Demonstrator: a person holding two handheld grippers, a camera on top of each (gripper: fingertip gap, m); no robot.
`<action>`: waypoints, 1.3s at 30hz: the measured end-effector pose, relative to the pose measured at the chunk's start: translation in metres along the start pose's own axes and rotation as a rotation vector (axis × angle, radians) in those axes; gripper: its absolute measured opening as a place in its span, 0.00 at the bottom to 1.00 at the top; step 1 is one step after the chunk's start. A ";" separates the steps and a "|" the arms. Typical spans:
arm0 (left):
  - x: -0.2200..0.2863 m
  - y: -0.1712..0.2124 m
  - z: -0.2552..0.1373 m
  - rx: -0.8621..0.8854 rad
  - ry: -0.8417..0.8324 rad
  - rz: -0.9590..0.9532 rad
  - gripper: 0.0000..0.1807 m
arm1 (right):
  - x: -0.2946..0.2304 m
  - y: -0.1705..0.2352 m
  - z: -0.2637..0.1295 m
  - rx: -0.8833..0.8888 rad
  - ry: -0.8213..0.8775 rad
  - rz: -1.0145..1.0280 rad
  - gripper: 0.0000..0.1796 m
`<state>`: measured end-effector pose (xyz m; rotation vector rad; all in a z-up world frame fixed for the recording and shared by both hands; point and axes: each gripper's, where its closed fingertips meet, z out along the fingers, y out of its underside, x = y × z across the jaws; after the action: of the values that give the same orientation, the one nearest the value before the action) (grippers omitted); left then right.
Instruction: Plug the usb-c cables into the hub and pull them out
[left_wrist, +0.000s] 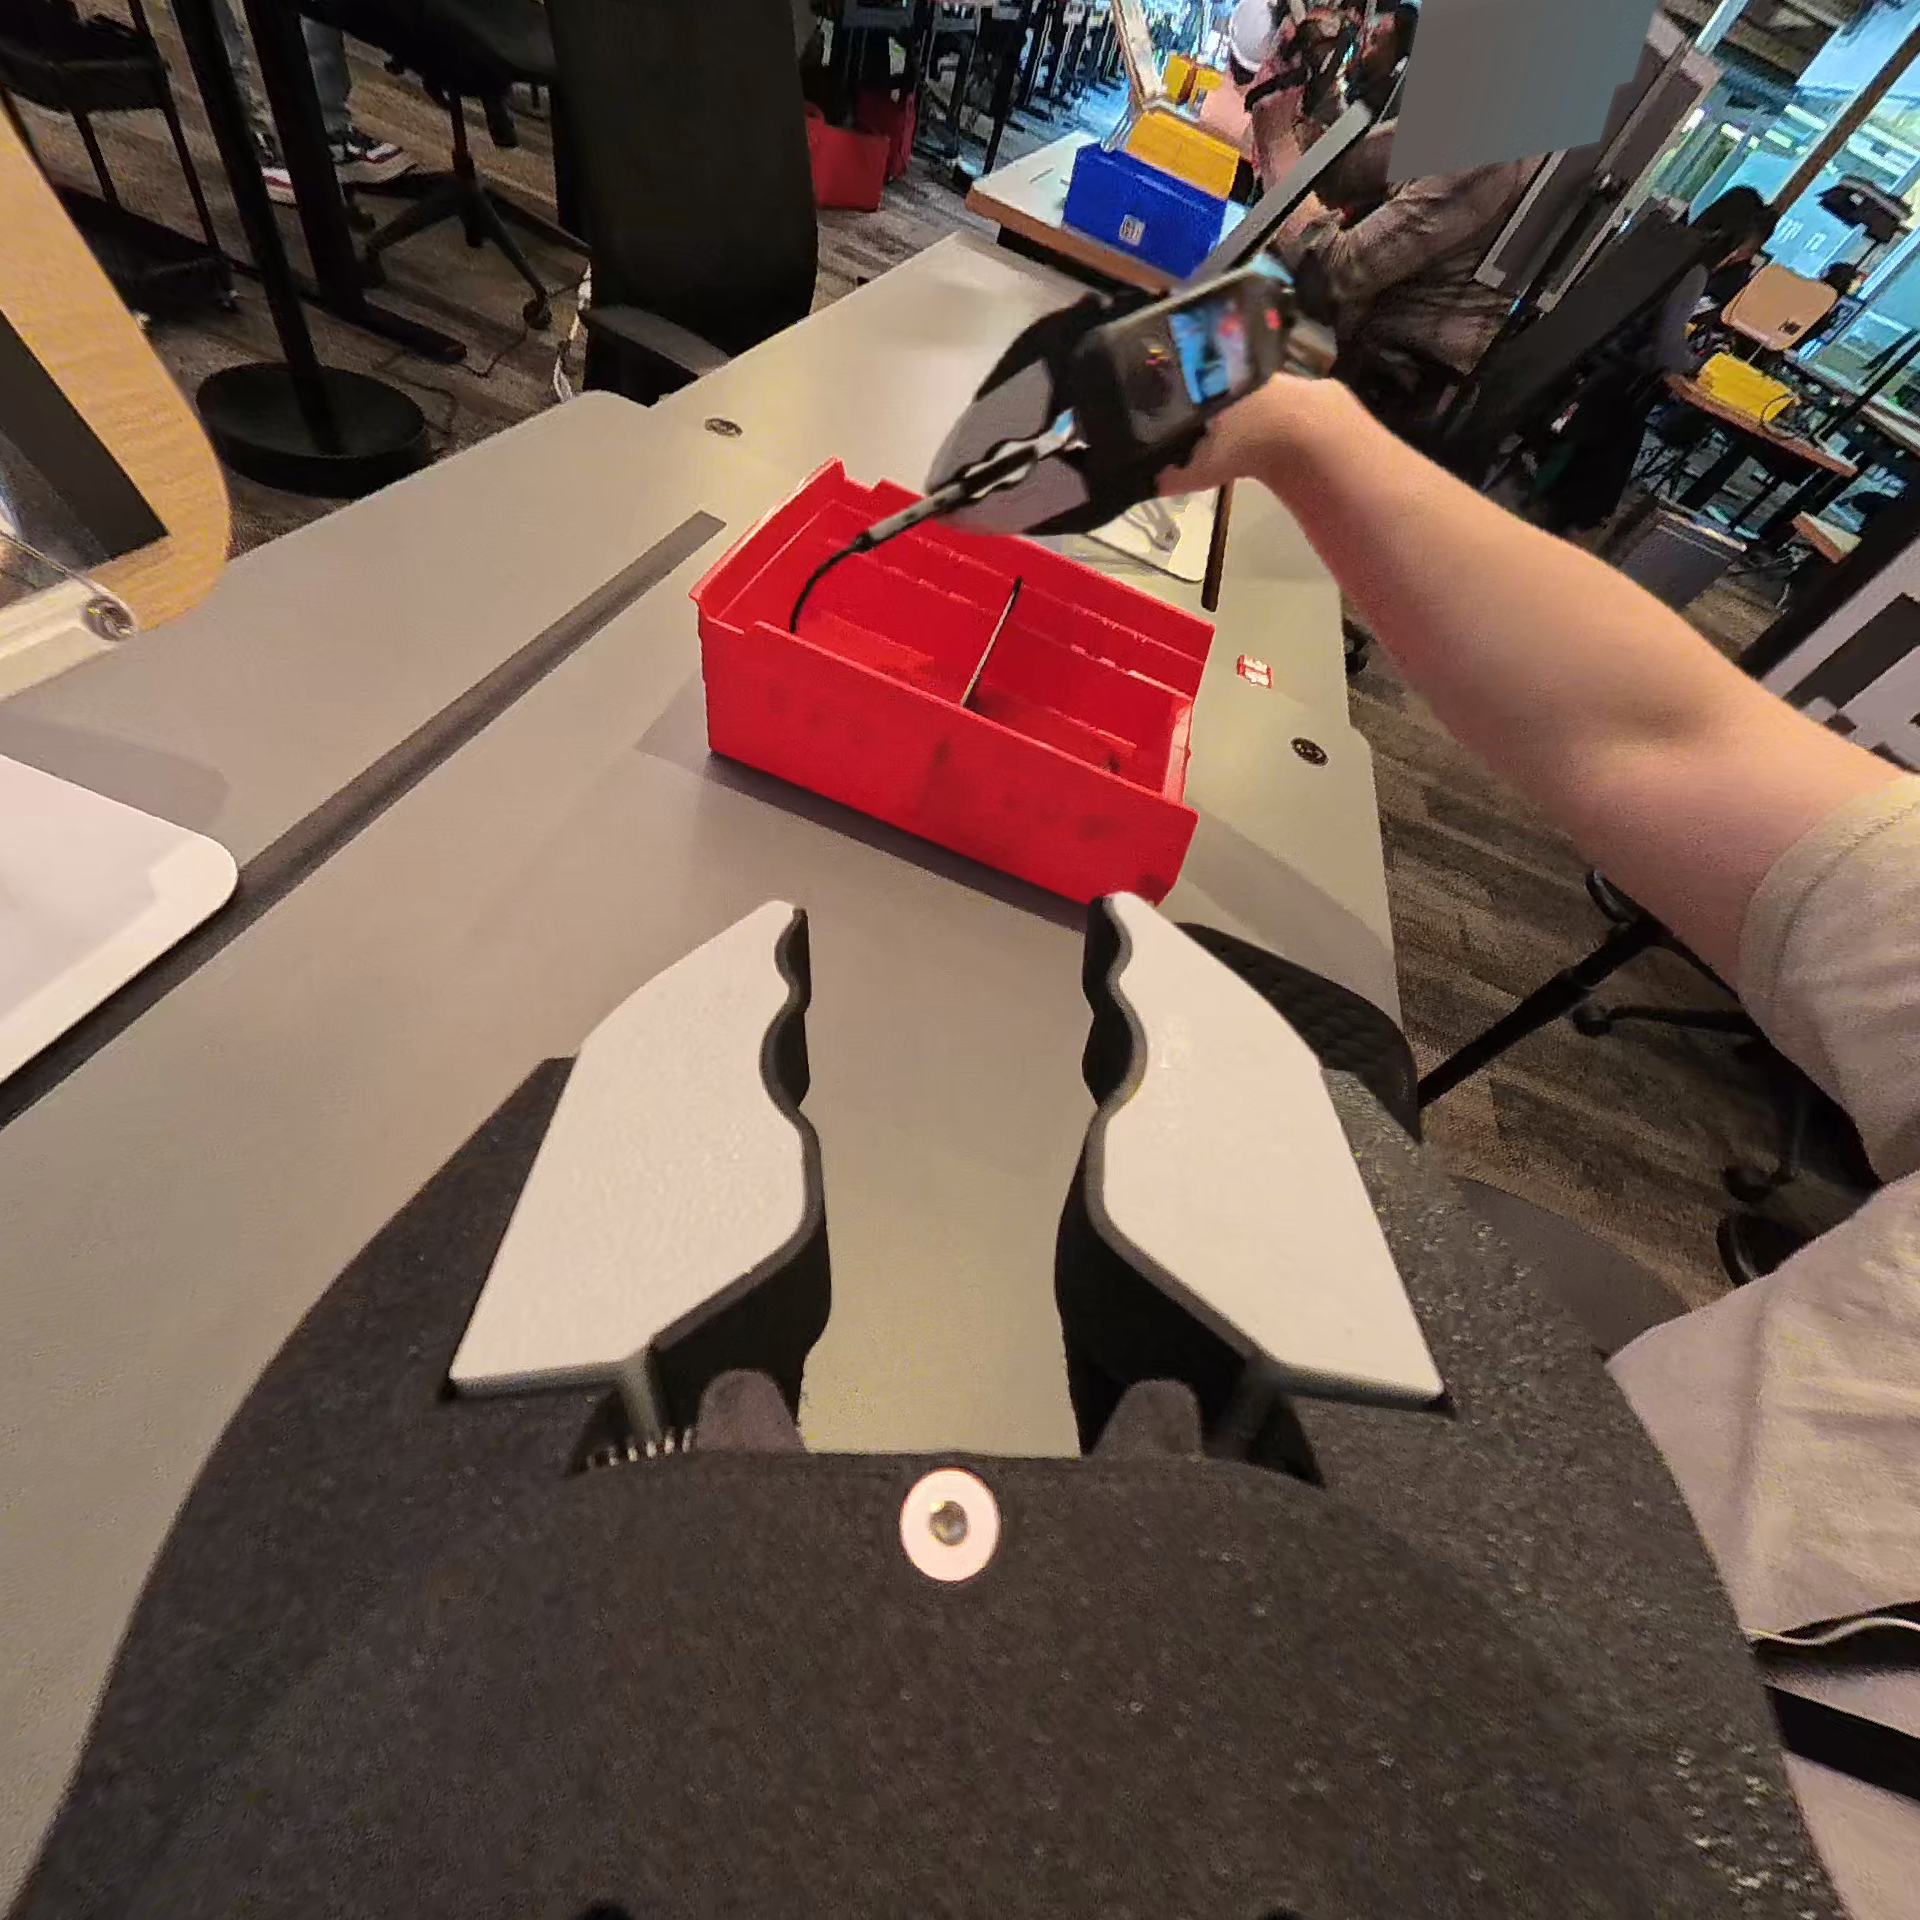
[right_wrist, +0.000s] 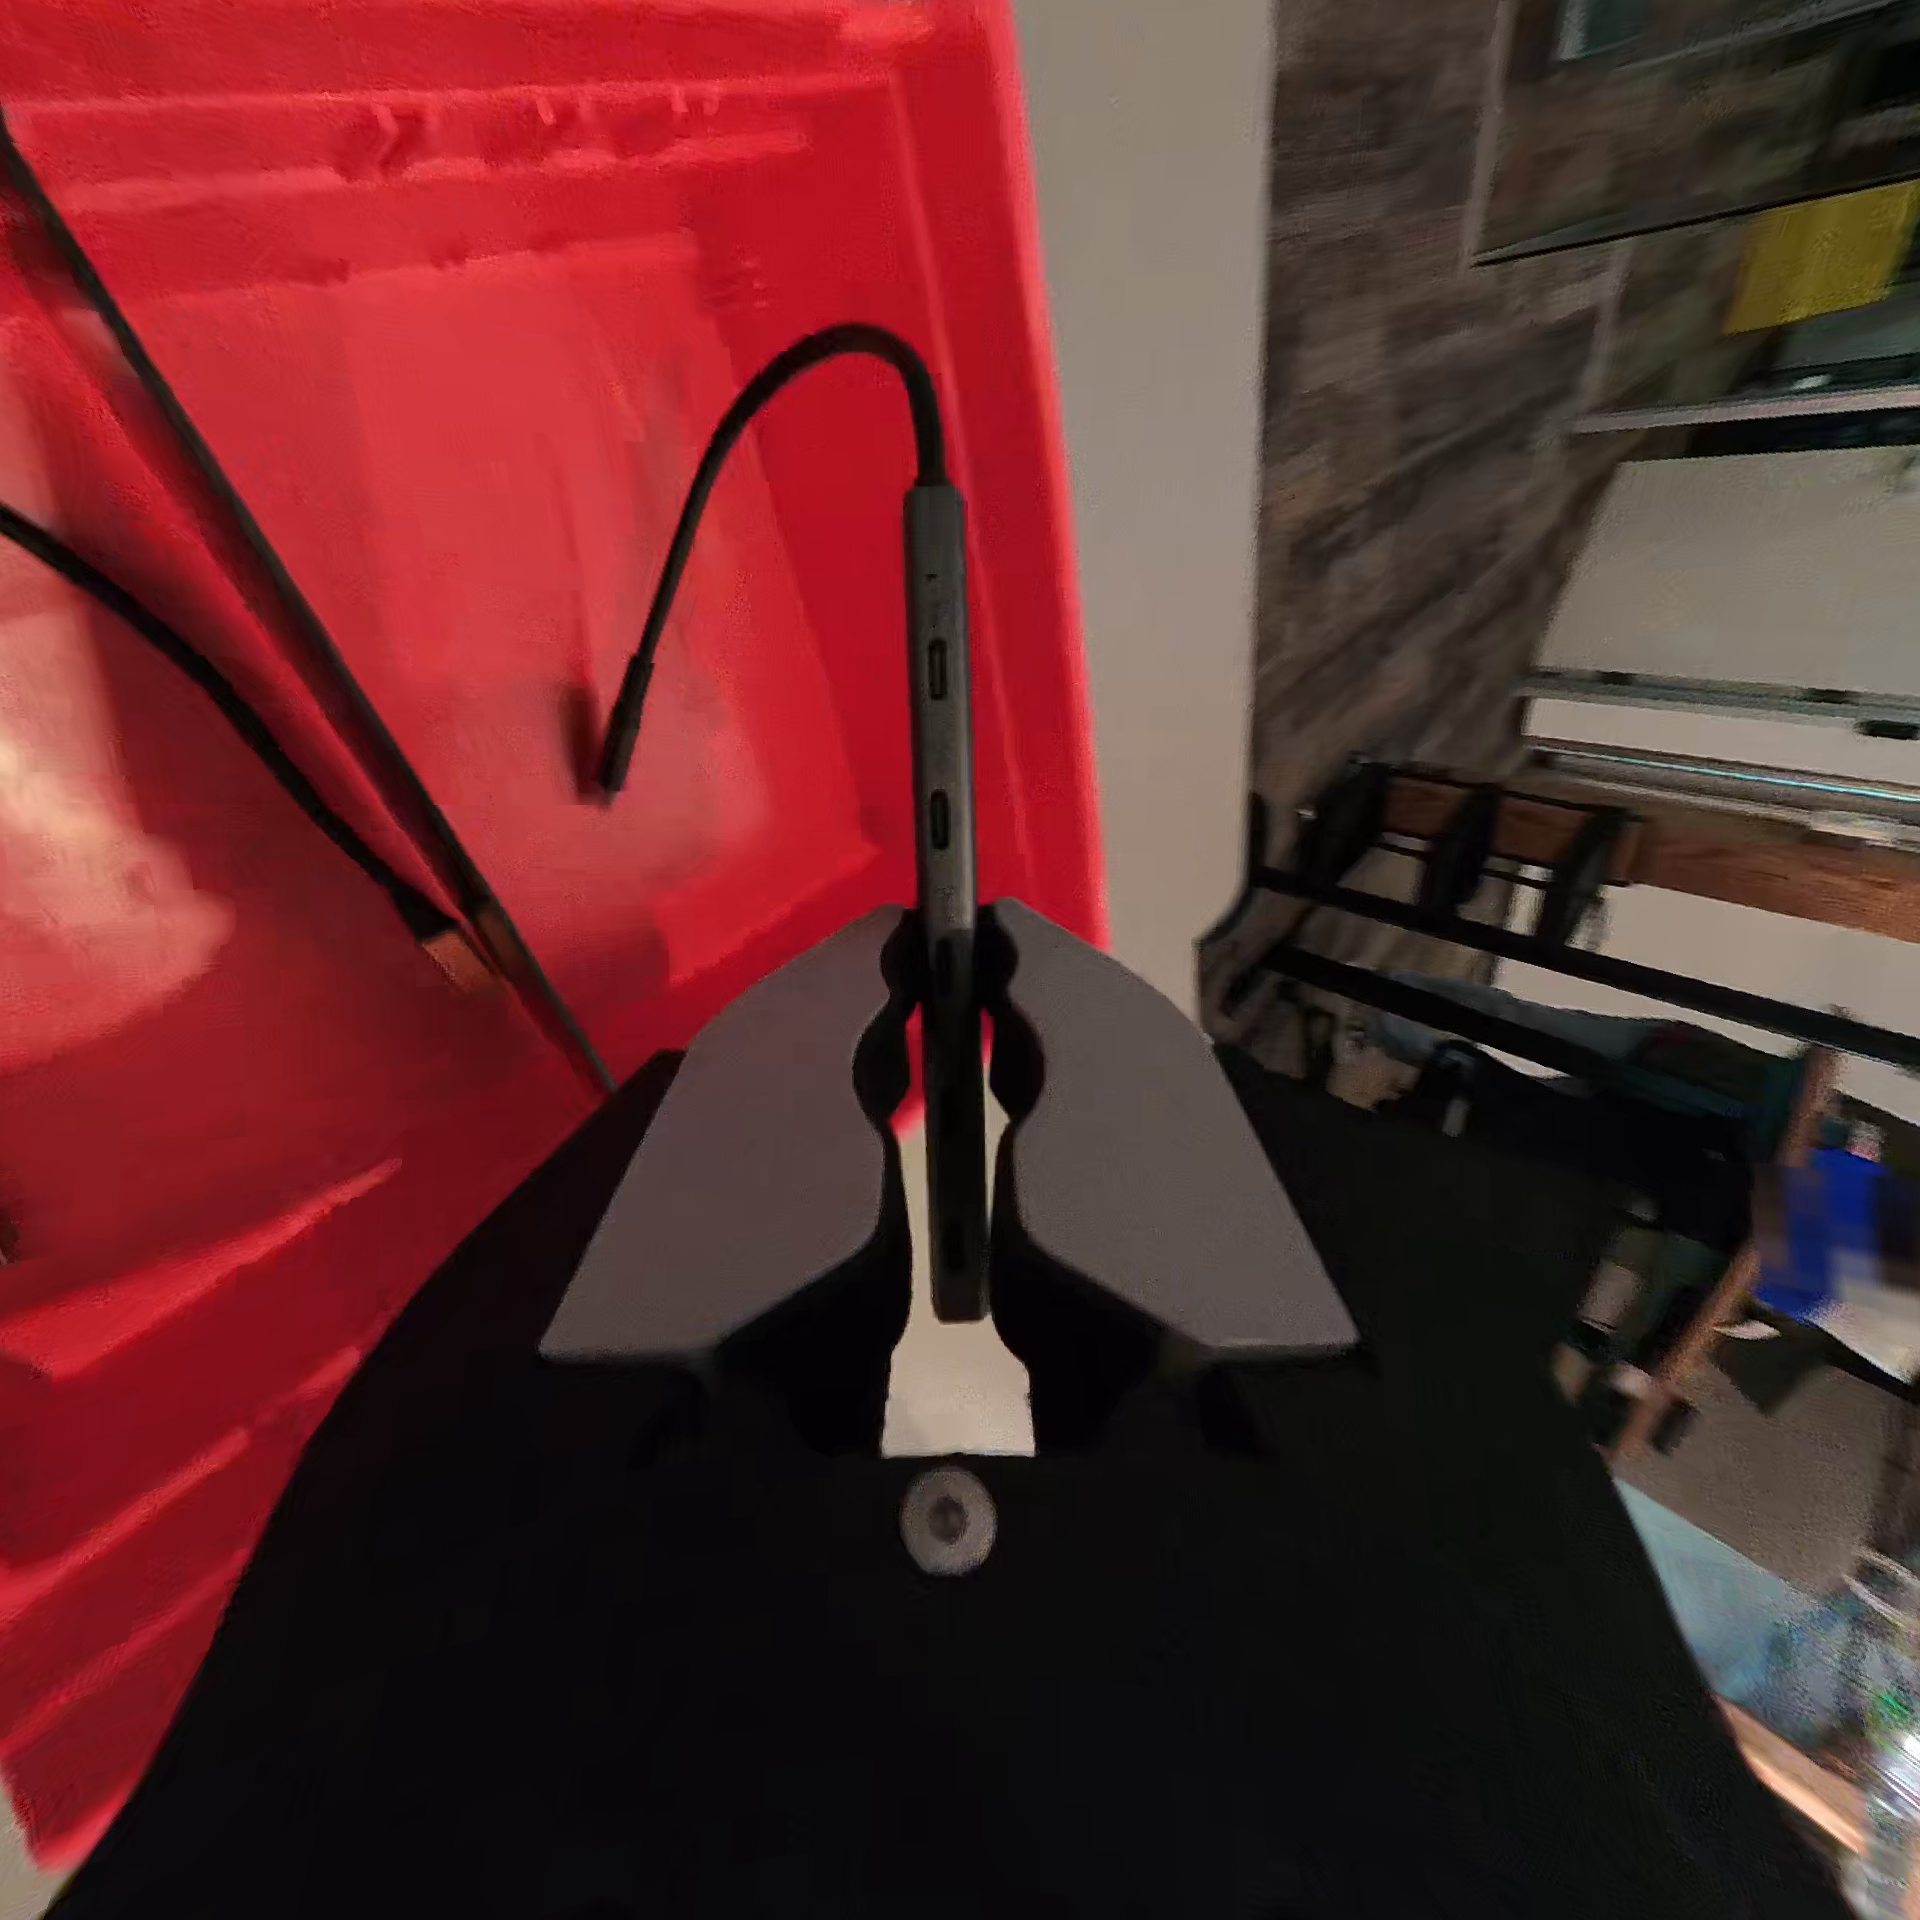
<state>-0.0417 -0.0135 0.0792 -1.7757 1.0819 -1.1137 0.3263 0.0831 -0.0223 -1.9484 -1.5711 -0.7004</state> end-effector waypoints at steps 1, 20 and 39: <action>0.000 0.003 0.005 -0.014 -0.002 0.002 0.27 | -0.009 -0.003 0.017 0.008 -0.056 0.028 0.06; -0.050 -0.021 -0.093 0.088 -0.445 0.135 0.29 | 0.042 -0.041 -0.015 0.131 0.064 0.457 0.23; -0.216 0.149 -0.208 -0.521 -0.869 0.366 0.24 | 0.020 -0.293 -0.132 0.997 0.041 0.602 0.27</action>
<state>-0.3295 0.1002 -0.0478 -2.0142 1.0990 0.2148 0.0349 0.0587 0.1113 -1.4482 -0.9049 0.2716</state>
